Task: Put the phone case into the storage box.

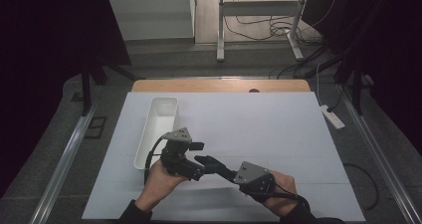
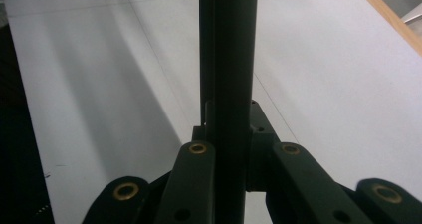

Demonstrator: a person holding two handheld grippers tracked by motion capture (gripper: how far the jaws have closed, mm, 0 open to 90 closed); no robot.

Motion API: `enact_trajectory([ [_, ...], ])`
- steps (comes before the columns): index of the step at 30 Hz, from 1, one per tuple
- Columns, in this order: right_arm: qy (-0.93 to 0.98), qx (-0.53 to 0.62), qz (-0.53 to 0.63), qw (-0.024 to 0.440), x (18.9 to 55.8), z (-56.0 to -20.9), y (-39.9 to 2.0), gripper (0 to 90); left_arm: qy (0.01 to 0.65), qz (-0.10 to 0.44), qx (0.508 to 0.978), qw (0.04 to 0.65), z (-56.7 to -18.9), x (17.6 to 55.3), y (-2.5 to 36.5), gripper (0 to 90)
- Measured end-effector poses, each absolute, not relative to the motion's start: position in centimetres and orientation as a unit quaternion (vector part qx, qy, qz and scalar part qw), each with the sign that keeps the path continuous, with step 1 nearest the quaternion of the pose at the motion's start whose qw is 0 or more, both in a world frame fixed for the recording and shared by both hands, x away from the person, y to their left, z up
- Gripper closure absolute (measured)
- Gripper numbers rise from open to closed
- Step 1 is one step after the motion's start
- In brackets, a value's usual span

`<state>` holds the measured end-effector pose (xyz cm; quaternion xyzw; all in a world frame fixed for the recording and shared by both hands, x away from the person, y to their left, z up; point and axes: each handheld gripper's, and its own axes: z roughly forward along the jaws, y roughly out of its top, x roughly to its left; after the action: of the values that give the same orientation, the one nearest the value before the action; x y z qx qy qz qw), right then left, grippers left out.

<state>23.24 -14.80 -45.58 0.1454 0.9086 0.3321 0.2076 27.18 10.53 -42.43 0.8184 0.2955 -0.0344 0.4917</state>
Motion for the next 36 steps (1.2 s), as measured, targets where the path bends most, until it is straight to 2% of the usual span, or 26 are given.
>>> enact_trajectory([
  [15,0.898,0.177,0.377,0.142,24.5,-44.6,-17.0,84.6,0.271,0.017,0.832,0.483,-43.1,26.6,11.3,0.5],
  [19,0.892,0.184,0.397,0.111,24.9,-44.5,-17.7,84.6,0.264,0.024,0.836,0.481,-43.3,26.5,11.3,0.0],
  [29,0.876,0.197,0.437,0.047,25.4,-44.4,-18.9,84.7,0.249,0.012,0.837,0.488,-43.7,26.5,11.7,0.0],
  [36,0.877,0.194,0.439,0.035,25.4,-44.6,-18.8,84.6,0.251,-0.003,0.834,0.491,-43.6,26.5,11.8,0.1],
])
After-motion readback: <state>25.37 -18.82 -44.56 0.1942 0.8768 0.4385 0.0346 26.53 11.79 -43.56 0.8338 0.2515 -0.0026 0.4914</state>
